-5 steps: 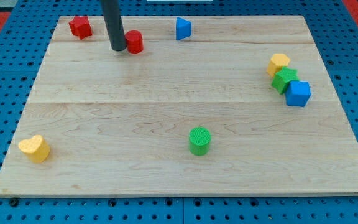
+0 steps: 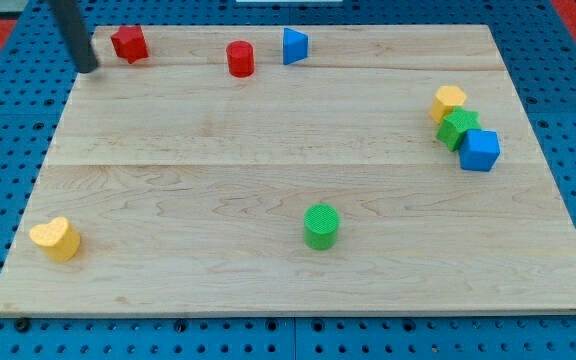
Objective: Place the red star towards the top of the red circle
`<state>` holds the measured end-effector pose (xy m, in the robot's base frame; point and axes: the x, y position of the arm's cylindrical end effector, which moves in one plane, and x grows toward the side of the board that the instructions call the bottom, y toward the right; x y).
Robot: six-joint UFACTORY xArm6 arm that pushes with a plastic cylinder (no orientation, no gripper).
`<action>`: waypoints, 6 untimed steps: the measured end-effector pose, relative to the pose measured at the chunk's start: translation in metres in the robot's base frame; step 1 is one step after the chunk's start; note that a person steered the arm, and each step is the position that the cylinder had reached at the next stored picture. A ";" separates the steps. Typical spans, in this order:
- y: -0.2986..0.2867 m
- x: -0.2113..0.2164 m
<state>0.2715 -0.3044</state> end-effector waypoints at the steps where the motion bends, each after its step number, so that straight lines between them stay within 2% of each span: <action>1: 0.000 -0.012; 3: 0.015 -0.053; 5: 0.031 -0.049; 6: 0.068 -0.049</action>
<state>0.2223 -0.2368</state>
